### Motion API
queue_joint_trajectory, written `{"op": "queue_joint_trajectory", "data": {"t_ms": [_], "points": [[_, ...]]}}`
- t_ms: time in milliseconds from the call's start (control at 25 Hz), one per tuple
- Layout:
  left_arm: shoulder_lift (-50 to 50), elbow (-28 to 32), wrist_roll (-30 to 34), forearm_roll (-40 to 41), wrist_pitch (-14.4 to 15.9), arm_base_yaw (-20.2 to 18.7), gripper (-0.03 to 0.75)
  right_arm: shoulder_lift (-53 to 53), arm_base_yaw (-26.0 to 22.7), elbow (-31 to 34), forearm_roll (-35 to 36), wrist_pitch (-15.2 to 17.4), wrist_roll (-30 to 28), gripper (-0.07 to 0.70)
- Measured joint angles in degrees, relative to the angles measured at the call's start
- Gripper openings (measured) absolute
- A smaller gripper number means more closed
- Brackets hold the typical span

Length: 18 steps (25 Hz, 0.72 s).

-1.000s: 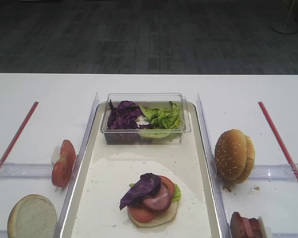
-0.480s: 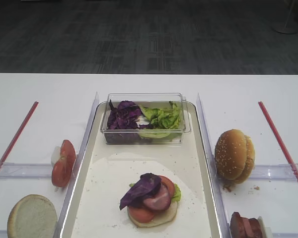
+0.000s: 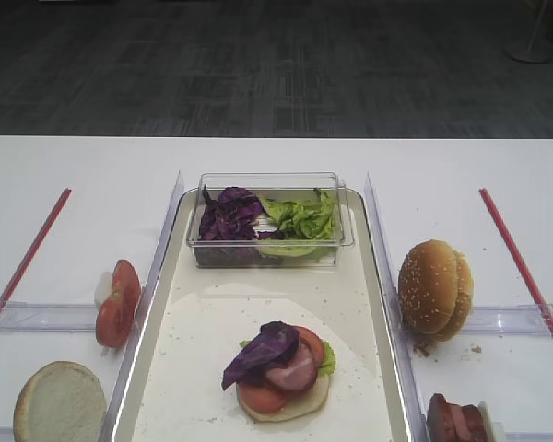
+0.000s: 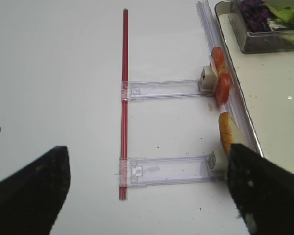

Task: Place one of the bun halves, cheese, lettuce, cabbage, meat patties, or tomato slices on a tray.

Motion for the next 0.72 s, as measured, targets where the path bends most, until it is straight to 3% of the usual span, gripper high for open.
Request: {"op": "queue_joint_trajectory", "data": {"t_ms": [720], "points": [[0.0,0.0,0.12,0.0,0.0,0.0,0.599,0.0,0.0,0.0,0.0,0.0,0.0,0.678]]}}
